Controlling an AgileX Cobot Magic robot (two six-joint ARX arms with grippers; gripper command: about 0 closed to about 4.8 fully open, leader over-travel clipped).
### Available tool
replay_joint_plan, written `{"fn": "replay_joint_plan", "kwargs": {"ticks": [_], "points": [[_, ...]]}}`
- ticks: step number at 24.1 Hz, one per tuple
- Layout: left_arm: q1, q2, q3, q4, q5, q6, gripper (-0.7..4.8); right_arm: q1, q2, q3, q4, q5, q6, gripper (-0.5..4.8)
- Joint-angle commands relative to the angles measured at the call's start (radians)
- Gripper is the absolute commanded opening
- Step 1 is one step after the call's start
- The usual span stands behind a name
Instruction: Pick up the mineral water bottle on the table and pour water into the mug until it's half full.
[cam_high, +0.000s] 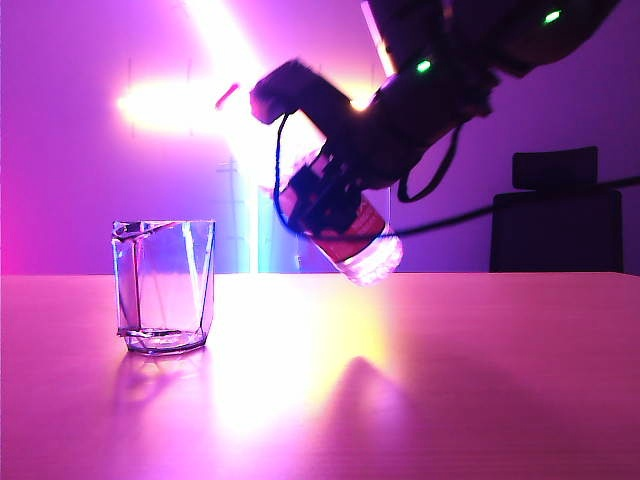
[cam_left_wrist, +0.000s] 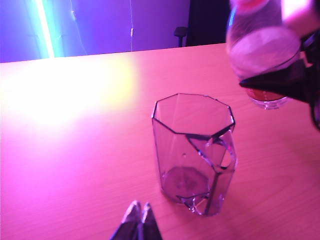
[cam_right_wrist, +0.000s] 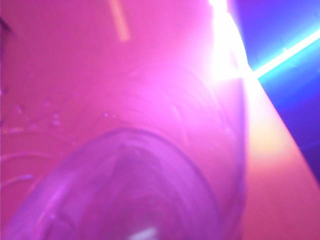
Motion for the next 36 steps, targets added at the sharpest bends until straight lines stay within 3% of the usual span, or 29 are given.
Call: {"fn": "replay_joint_plan", "kwargs": {"ticks": [1,6,14,36], "points": [[0.0,0.002,0.004,0.013,0.004,-0.003,-0.02,0.024,-0.003,0.028,0.062,0.065,-0.133,2.28],[0.0,0.002,0.004,0.013,0.003,-0.003,-0.02,0.046,-0.002,0.028,0.063,0.135,-0.298,2.28],[0.0,0.002,0.004,0.013,0.004,-0.003,-0.02,0.051,0.016,0.029,0.117,0.227,-0.44,2.28],[0.0,0.002,0.004,0.013,0.003,-0.003,-0.02,0.052,0.029,0.038,0.228,0.314,-0.706,2.28]]}}
